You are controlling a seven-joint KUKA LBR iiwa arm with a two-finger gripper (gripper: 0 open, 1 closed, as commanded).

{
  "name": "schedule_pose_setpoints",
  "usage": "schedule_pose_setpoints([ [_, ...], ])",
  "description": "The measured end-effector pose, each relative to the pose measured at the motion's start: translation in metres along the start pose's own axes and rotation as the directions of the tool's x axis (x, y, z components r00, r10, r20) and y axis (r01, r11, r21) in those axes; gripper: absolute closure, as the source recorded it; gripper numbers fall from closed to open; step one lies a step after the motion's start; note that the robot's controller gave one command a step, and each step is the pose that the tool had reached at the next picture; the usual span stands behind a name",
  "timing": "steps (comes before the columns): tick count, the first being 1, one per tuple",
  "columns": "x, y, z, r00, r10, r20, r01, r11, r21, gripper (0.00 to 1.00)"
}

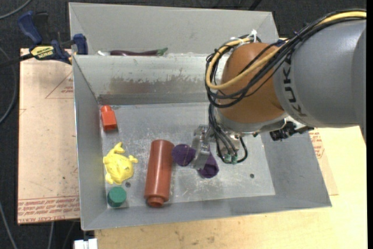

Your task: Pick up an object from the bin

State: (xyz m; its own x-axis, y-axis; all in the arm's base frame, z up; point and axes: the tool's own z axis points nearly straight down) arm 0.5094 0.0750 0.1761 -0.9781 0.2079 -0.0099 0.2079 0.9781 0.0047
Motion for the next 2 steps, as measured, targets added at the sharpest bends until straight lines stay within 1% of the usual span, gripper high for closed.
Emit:
schedule_pose_setpoints([
  [1,0.000,0.000,0.000,1.000,0.000,0.000,0.000,1.000,0.000,1.00],
  [2,-0.001,-0.006,-0.152,1.000,0.010,0.005,-0.010,1.000,-0.002,1.00],
])
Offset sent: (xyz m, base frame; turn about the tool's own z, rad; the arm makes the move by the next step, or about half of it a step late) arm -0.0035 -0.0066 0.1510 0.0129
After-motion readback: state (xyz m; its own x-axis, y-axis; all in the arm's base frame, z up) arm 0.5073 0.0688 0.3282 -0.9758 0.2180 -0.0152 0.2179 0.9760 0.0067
